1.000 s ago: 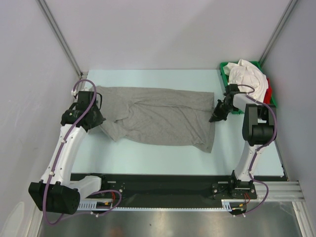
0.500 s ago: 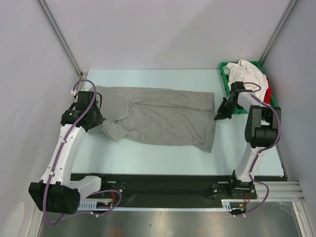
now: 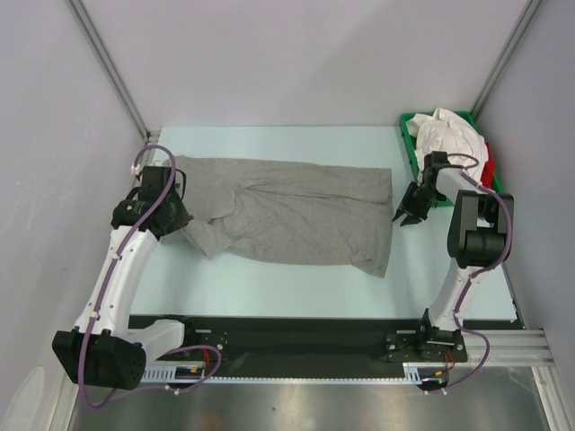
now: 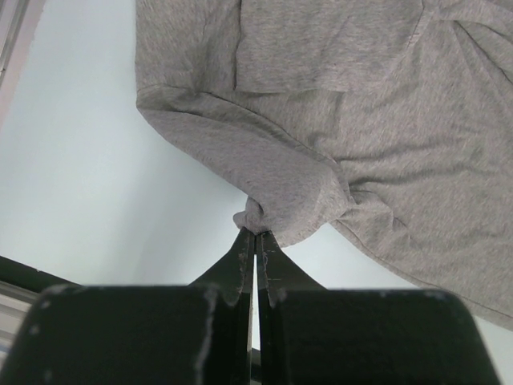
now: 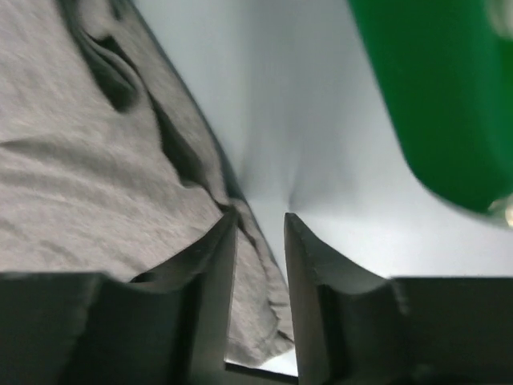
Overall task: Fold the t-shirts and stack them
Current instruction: Fold the tshirt
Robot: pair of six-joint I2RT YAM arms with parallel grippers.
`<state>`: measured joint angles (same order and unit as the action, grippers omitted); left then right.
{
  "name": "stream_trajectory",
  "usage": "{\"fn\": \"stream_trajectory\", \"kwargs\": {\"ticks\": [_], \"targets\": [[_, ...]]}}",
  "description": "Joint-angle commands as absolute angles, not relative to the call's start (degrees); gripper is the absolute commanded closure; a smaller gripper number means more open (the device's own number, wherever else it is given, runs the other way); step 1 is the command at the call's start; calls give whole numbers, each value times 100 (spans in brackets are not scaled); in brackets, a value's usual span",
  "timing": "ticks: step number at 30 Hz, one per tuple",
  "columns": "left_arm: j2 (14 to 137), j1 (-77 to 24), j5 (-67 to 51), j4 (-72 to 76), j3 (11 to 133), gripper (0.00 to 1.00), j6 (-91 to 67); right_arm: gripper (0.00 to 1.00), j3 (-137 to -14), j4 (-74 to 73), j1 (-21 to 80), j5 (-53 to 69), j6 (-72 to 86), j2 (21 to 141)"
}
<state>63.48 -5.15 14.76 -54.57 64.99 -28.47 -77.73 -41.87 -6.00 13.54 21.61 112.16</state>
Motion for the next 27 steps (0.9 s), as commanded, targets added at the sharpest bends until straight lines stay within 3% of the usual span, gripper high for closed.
{"fn": "stream_trajectory", "kwargs": {"ticks": [1,2,5,13,17,27], "targets": [[6275,-466,1380,-5282,6399,99,-2874,61,-7481,-4517,-624,1134,2013,10357],[6258,-466,1371,-5239,6372,100,-2874,55,-7105,-4535,-624,1195,2021,10188],[6249,-466,1318,-5177,6311,100,-2865,51,-6471,-4474,-615,1658,2057,9347],[6197,-466,1099,-5063,6118,100,-2856,51,-4152,-3956,-361,2865,2285,7595],[6161,-483,1046,-5071,6073,100,-2856,45,-4192,-3963,-18,2594,2557,7453],[6065,-492,1046,-5142,6065,100,-2909,48,-3542,-3516,167,2426,3480,7532]]}}
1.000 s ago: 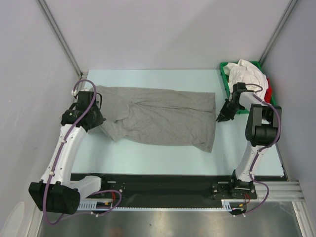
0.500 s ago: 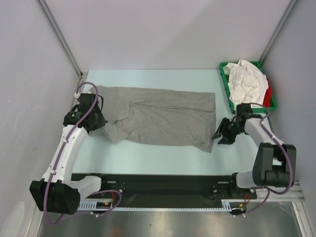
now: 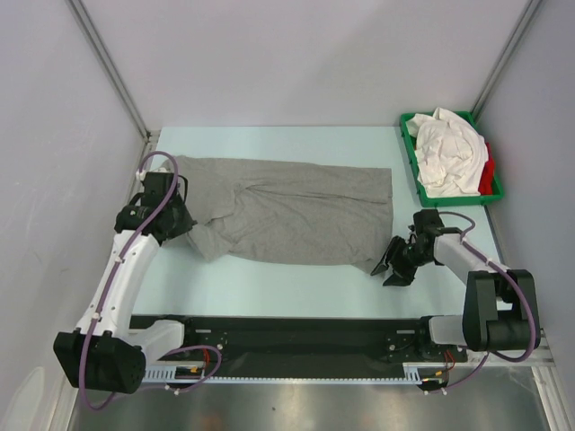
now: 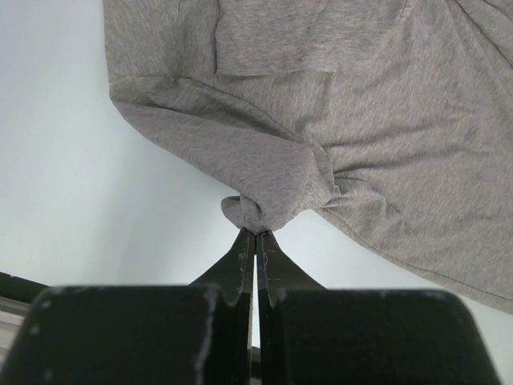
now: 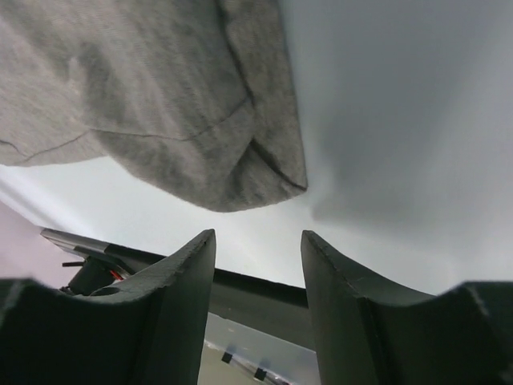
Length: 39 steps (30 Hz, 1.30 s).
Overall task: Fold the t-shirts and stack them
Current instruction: Fold the tshirt
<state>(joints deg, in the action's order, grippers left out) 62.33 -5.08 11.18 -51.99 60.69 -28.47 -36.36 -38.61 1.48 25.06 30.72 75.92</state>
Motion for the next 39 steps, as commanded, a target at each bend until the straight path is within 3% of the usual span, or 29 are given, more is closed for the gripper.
{"fn": "stream_trajectory", "kwargs": {"ticks": [1,12,17,20,39], "targets": [[6064,-492,1046,-5142,6056,100,-2918,49,-3525,-3376,167,2443,3567,7567],[5924,-483,1178,-5282,6100,99,-2971,54,-3726,-2971,167,1995,3780,8146],[5845,-475,1256,-5387,6100,100,-2997,92,-3727,-3172,44,1925,3735,8271],[5757,-440,1379,-5527,6108,100,-3058,99,-3761,-3585,53,1768,3613,8025],[4904,-18,1688,-6354,5942,100,-3392,100,-3972,-4087,53,1652,2936,8104]]}}
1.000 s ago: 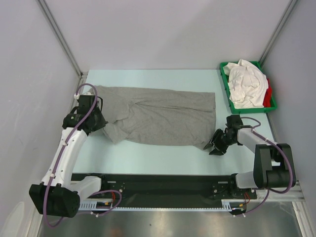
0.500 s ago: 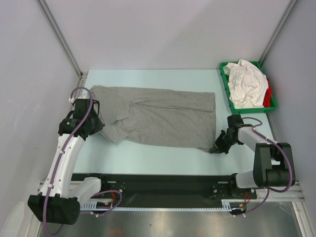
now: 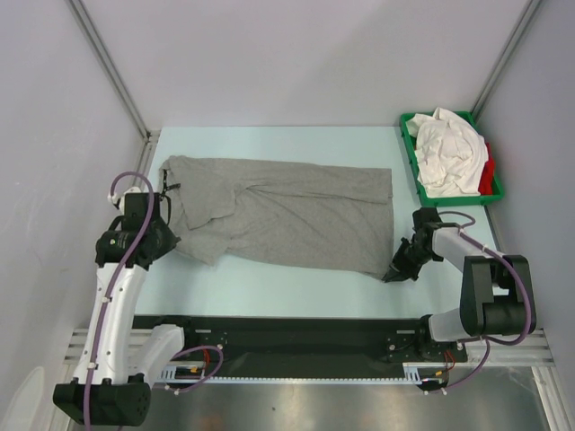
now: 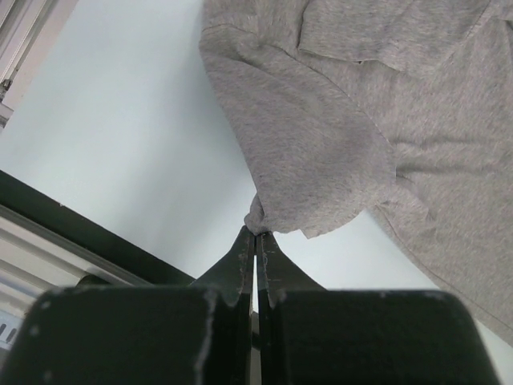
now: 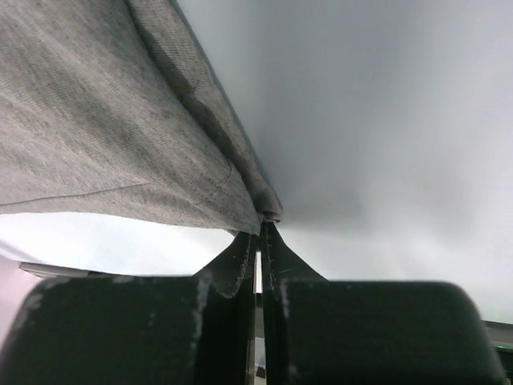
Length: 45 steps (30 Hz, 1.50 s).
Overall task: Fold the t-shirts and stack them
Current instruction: Fold the tshirt
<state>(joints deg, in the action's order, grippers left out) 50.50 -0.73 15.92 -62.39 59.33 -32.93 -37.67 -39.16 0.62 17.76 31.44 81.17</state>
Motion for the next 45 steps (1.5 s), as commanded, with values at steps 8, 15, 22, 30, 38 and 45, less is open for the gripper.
{"fn": "stream_trajectory", "kwargs": {"ticks": [8,15,22,30,38,45], "targets": [[5159,-18,1363,-5960,6160,100,-3243,100,-4438,-4043,88,1740,2681,8270],[6274,-26,1204,-5336,7145,100,-3234,100,-5272,-3999,97,1864,2488,8973],[7609,-70,1283,-5072,8243,100,-2831,100,-6185,-4148,44,1899,2276,9571],[8920,-70,1029,-4509,9210,100,-2567,100,-7259,-4544,-149,1873,2162,10362],[9992,-70,861,-4430,10229,99,-2268,100,-7971,-4676,-158,1784,2171,10889],[10573,-53,1097,-4430,10863,100,-2206,100,-8551,-4843,-185,1740,2101,11311]]}}
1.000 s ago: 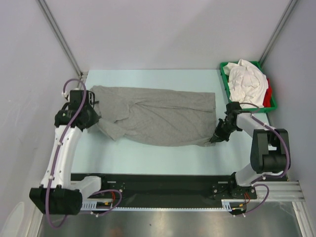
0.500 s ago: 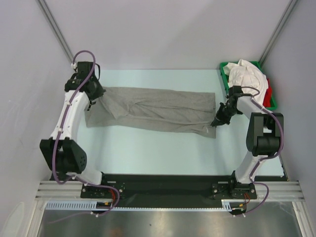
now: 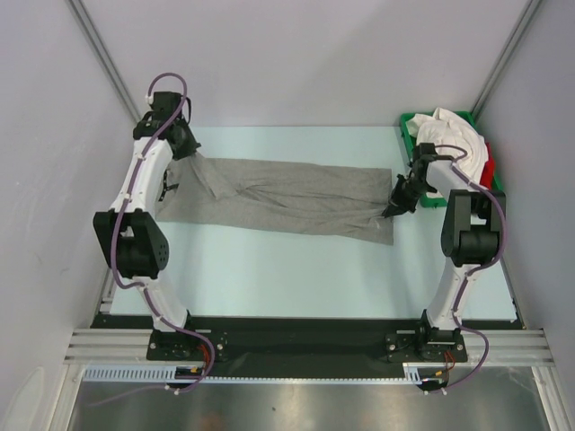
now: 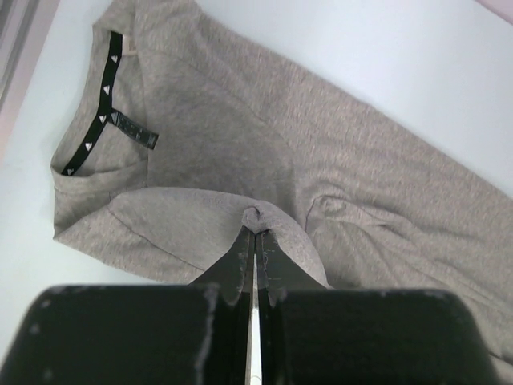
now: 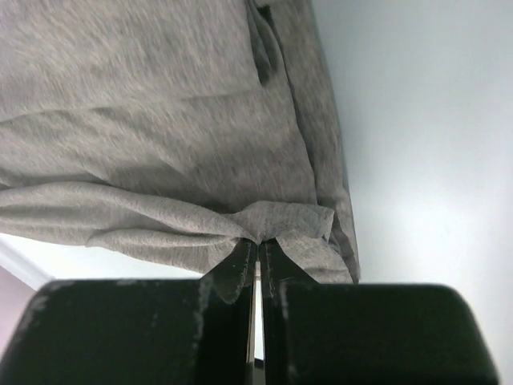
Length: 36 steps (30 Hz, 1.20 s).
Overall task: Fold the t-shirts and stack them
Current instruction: Fold the tshirt
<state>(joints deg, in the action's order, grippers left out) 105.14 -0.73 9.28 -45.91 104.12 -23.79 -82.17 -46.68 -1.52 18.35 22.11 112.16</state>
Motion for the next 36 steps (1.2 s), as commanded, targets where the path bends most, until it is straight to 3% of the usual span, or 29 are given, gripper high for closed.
{"fn": "stream_trajectory", "kwargs": {"ticks": [1,14,24,36], "targets": [[10599,-35,1177,-4438,10889,100,-2215,100,-8595,-4843,-185,1740,2101,11312],[10714,439,1757,-4562,10942,100,-2118,100,-9052,-4861,-193,1889,2206,11575],[11408,448,959,-4597,11601,100,-2285,100,-9510,-4816,-220,1951,2267,12269],[12084,352,843,-4588,12128,100,-2180,98,-9738,-4869,-264,1881,2250,12463]]}}
